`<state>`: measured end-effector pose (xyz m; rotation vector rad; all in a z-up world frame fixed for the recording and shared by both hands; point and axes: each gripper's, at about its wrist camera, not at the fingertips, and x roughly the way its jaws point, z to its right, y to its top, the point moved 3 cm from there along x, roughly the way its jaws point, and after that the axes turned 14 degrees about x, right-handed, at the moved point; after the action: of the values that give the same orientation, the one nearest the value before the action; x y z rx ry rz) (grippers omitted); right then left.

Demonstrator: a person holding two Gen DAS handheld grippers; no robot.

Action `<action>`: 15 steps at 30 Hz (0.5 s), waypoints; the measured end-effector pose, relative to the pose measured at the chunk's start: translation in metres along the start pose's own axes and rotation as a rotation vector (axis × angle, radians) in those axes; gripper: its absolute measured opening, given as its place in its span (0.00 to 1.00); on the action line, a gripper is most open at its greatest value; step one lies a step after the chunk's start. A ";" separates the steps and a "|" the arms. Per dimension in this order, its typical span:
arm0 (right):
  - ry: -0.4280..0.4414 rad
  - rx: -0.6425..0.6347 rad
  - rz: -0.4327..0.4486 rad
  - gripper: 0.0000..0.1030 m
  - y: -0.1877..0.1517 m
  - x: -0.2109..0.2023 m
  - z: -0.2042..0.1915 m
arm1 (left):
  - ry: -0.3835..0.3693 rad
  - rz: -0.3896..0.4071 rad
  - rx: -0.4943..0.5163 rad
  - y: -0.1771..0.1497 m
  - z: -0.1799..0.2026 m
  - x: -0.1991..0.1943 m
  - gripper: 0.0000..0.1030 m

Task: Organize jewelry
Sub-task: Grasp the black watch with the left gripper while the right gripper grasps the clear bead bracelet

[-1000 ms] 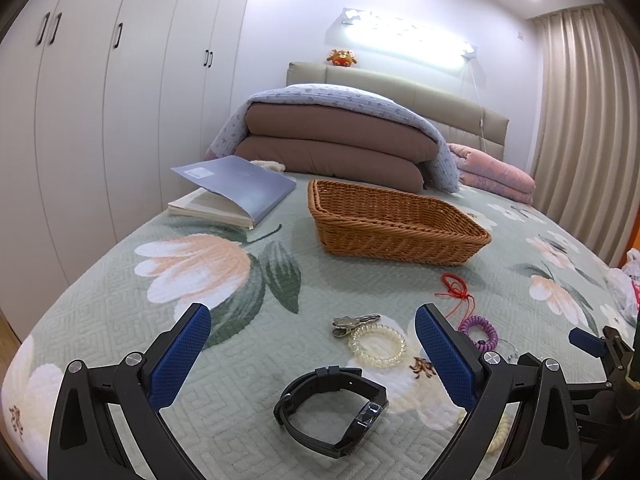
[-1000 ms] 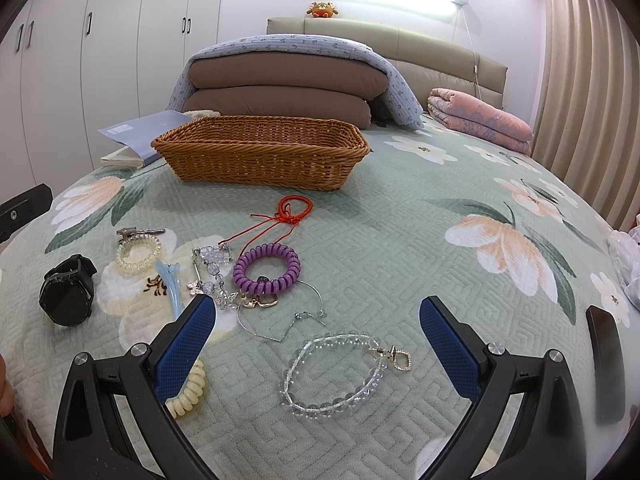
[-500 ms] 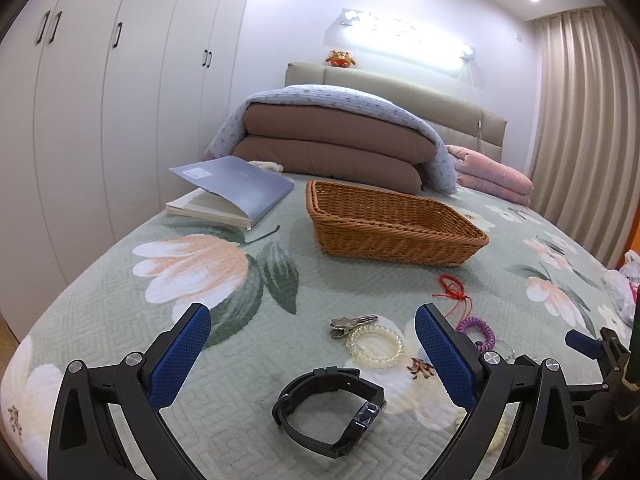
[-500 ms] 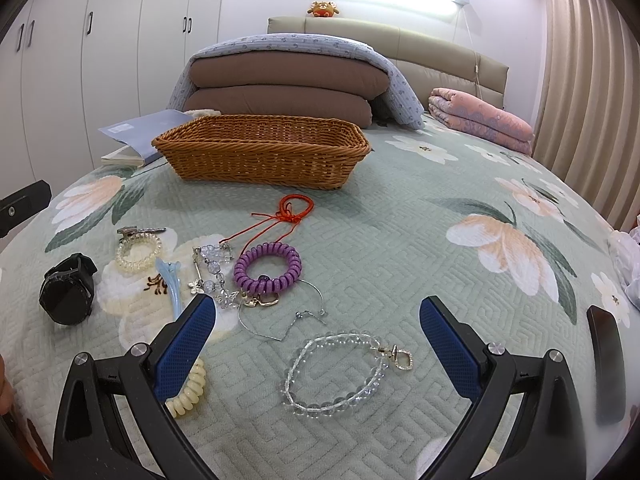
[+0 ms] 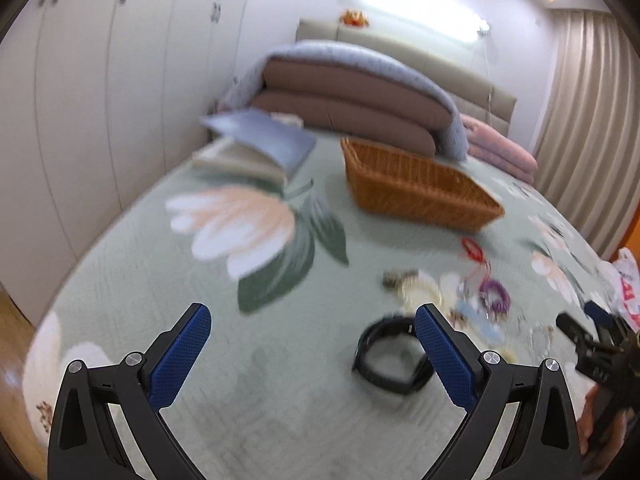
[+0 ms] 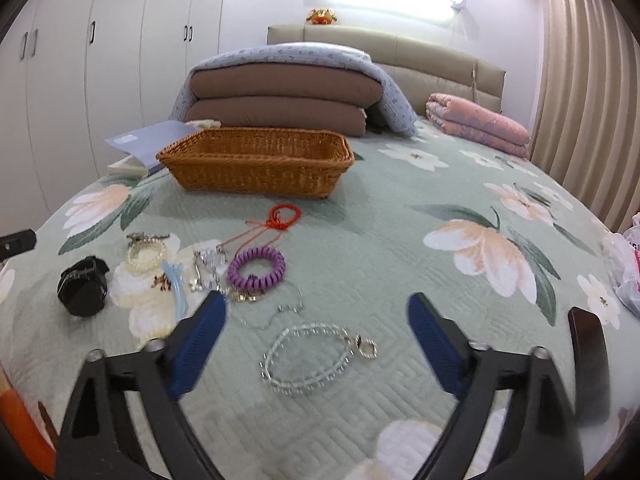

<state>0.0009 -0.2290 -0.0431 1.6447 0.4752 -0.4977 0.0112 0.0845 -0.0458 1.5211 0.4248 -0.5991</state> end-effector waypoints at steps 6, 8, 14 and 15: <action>0.007 -0.010 -0.032 0.66 -0.007 -0.017 0.016 | -0.170 -0.094 -0.003 -0.009 0.006 0.025 0.77; 0.008 -0.014 -0.064 0.57 -0.010 -0.016 0.020 | -0.224 -0.122 0.014 -0.007 0.011 0.033 0.74; 0.041 0.040 -0.172 0.43 -0.020 0.001 0.030 | -0.330 -0.198 0.062 -0.003 0.020 0.049 0.60; 0.042 0.049 -0.181 0.41 -0.020 0.005 0.030 | -0.339 -0.208 0.070 -0.003 0.022 0.050 0.60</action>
<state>-0.0082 -0.2563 -0.0659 1.6695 0.6516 -0.6138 0.0471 0.0583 -0.0780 1.4161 0.3035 -1.0263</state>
